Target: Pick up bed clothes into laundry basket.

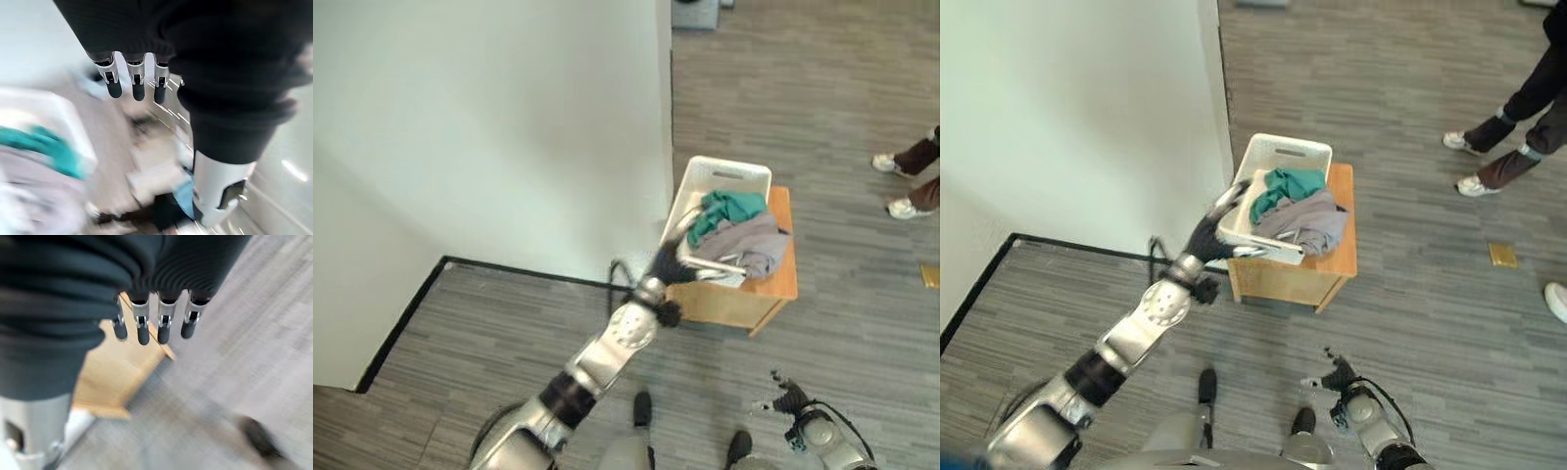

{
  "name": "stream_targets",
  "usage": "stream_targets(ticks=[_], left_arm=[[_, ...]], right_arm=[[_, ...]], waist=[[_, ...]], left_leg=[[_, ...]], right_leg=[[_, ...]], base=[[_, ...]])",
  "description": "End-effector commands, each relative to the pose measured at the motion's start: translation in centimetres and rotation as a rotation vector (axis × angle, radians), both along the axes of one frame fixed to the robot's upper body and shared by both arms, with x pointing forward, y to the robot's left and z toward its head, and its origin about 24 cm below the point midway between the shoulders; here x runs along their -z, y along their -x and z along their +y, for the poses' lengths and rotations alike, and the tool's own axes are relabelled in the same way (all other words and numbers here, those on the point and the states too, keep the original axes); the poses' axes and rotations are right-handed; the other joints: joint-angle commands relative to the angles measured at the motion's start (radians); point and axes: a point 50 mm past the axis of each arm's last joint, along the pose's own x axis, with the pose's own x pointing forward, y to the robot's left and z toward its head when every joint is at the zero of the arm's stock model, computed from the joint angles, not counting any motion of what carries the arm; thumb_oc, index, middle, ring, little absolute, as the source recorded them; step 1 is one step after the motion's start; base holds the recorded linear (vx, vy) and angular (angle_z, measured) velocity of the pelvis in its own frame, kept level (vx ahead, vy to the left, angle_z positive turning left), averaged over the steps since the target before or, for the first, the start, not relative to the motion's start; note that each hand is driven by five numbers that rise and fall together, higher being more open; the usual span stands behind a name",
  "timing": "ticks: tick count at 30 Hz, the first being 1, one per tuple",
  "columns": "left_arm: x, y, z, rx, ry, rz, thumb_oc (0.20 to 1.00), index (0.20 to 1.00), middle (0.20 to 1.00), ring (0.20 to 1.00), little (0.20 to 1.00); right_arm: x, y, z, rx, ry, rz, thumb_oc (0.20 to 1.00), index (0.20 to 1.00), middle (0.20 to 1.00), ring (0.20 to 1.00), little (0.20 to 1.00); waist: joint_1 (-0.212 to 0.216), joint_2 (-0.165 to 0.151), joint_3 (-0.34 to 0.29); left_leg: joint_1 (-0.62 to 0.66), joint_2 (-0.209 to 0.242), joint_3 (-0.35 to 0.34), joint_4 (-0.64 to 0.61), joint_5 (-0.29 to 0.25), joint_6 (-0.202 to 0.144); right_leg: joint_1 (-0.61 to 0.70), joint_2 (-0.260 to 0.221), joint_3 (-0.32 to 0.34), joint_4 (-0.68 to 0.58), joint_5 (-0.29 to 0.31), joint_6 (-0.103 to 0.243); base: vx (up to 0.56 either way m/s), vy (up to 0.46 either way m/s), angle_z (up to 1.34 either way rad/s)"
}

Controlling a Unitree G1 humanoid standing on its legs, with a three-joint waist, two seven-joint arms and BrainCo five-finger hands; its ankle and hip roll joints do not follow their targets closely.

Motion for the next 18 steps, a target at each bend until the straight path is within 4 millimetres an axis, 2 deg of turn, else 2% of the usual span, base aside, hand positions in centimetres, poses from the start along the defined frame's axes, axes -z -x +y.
stream_targets(ticks=[1, 4, 5, 6, 7, 9, 10, 11, 13, 14, 15, 16, 17, 18], left_arm=[[-0.6, -1.3, -0.2, 0.033, 0.040, -0.002, 1.000, 1.000, 1.000, 1.000, 1.000], [3.6, 0.1, 1.6, -0.030, 0.020, 0.168, 1.000, 1.000, 1.000, 1.000, 1.000], [5.7, 1.2, 2.5, -0.061, 0.006, 0.249, 1.000, 1.000, 1.000, 1.000, 1.000], [5.7, 1.2, 2.5, -0.062, 0.006, 0.250, 1.000, 1.000, 1.000, 1.000, 1.000], [7.6, 2.3, 3.3, -0.097, 0.005, 0.328, 1.000, 1.000, 1.000, 1.000, 1.000], [8.2, 2.9, 3.3, -0.106, 0.011, 0.359, 1.000, 1.000, 1.000, 1.000, 1.000], [8.5, 3.1, 3.4, -0.117, 0.028, 0.376, 1.000, 1.000, 1.000, 1.000, 1.000], [8.5, 3.0, 3.2, -0.117, 0.047, 0.379, 1.000, 1.000, 1.000, 1.000, 1.000], [8.3, 2.8, 2.8, -0.119, 0.072, 0.371, 1.000, 1.000, 1.000, 1.000, 1.000], [8.1, 2.7, 2.9, -0.123, 0.080, 0.366, 1.000, 1.000, 1.000, 1.000, 1.000], [8.0, 2.9, 2.8, -0.127, 0.114, 0.366, 1.000, 1.000, 1.000, 1.000, 1.000], [8.0, 3.0, 2.8, -0.128, 0.115, 0.367, 1.000, 1.000, 1.000, 1.000, 1.000], [8.2, 3.1, 2.1, -0.102, 0.122, 0.388, 1.000, 1.000, 1.000, 1.000, 1.000], [8.2, 3.1, 2.1, -0.103, 0.123, 0.388, 1.000, 1.000, 1.000, 1.000, 1.000]], right_arm=[[-2.8, -2.7, -1.9, 0.100, 0.001, -0.177, 1.000, 1.000, 1.000, 1.000, 1.000], [-4.9, -3.9, -3.5, 0.130, 0.047, -0.274, 1.000, 1.000, 1.000, 1.000, 1.000], [-5.9, -4.3, -3.9, 0.132, 0.060, -0.321, 1.000, 1.000, 1.000, 1.000, 1.000], [-5.8, -4.2, -4.0, 0.132, 0.060, -0.319, 1.000, 1.000, 1.000, 1.000, 1.000], [-6.5, -4.6, -3.5, 0.116, 0.058, -0.362, 1.000, 1.000, 1.000, 1.000, 1.000], [-6.7, -4.8, -3.2, 0.105, 0.062, -0.374, 1.000, 1.000, 1.000, 1.000, 1.000], [-7.2, -5.4, -2.6, 0.087, 0.061, -0.401, 1.000, 1.000, 1.000, 1.000, 1.000], [-7.6, -5.8, -2.2, 0.074, 0.060, -0.425, 1.000, 1.000, 1.000, 1.000, 1.000], [-8.6, -6.5, -1.2, 0.027, 0.053, -0.476, 1.000, 1.000, 1.000, 1.000, 1.000], [-9.1, -6.8, -0.8, 0.011, 0.049, -0.504, 1.000, 1.000, 1.000, 1.000, 1.000], [-9.1, -7.0, -0.1, -0.008, 0.046, -0.509, 1.000, 1.000, 1.000, 1.000, 1.000], [-9.1, -7.0, -0.1, -0.010, 0.047, -0.508, 1.000, 1.000, 1.000, 1.000, 1.000], [-9.4, -7.6, 0.4, -0.035, 0.084, -0.517, 1.000, 1.000, 1.000, 1.000, 1.000], [-9.4, -7.6, 0.4, -0.035, 0.085, -0.517, 1.000, 1.000, 1.000, 1.000, 1.000]], waist=[[0.037, -0.013, 0.013], [0.045, -0.009, 0.001], [0.042, 0.002, -0.003], [0.043, 0.002, -0.004], [0.032, 0.014, 0.000], [0.029, 0.021, 0.003], [0.030, 0.026, 0.022], [0.027, 0.023, 0.041], [0.015, 0.000, 0.081], [0.011, -0.007, 0.091], [-0.009, -0.012, 0.085], [-0.006, -0.011, 0.085], [-0.037, -0.001, 0.072], [-0.035, 0.000, 0.074]], left_leg=[[0.037, -0.012, 0.004, 0.015, -0.101, -0.017], [0.047, -0.008, 0.002, 0.018, -0.098, -0.018], [0.053, -0.003, 0.008, 0.019, -0.099, -0.018], [0.053, -0.002, 0.010, 0.019, -0.099, -0.018], [0.061, 0.004, 0.024, 0.022, -0.102, -0.014], [0.066, 0.006, 0.031, 0.026, -0.105, -0.011], [0.061, 0.002, 0.018, 0.051, -0.106, -0.009], [0.036, -0.012, -0.009, 0.102, -0.129, -0.007], [0.006, -0.082, -0.067, 0.259, -0.246, -0.005], [-0.008, -0.120, -0.085, 0.340, -0.266, 0.002], [0.013, -0.128, -0.070, 0.327, -0.323, 0.028], [0.020, -0.125, -0.065, 0.322, -0.324, 0.029], [0.087, -0.105, -0.017, 0.233, -0.331, 0.059], [0.096, -0.104, -0.014, 0.222, -0.327, 0.059]], right_leg=[[-0.015, -0.006, 0.025, 0.015, -0.093, -0.006], [-0.006, 0.003, 0.028, 0.015, -0.097, -0.015], [-0.010, 0.006, 0.045, 0.015, -0.099, -0.016], [-0.010, 0.007, 0.046, 0.015, -0.099, -0.016], [-0.021, 0.014, 0.076, 0.015, -0.103, -0.018], [-0.028, 0.017, 0.097, 0.015, -0.101, -0.019], [-0.040, 0.018, 0.121, 0.015, -0.093, -0.023], [-0.057, 0.014, 0.141, 0.015, -0.083, -0.028], [-0.097, -0.007, 0.173, 0.024, -0.060, -0.038], [-0.124, -0.009, 0.187, 0.027, -0.043, -0.039], [-0.141, 0.005, 0.212, 0.024, -0.037, -0.037], [-0.139, 0.007, 0.217, 0.024, -0.038, -0.037], [-0.162, 0.027, 0.225, 0.040, -0.029, -0.035], [-0.160, 0.028, 0.228, 0.042, -0.030, -0.035]], base=[[0.01, -0.037, 0.23], [-0.02, -0.047, 0.13], [-0.04, -0.023, 0.01], [-0.06, 0.015, -0.09], [-0.04, 0.018, -0.20], [-0.10, 0.038, -0.34], [-0.22, 0.044, -0.35], [-0.31, 0.011, -0.32], [-0.36, -0.048, -0.47], [-0.34, -0.064, -0.91], [-0.23, -0.035, -1.11], [-0.09, 0.020, -0.97], [0.00, 0.042, -0.62], [-0.05, 0.066, -0.25]])
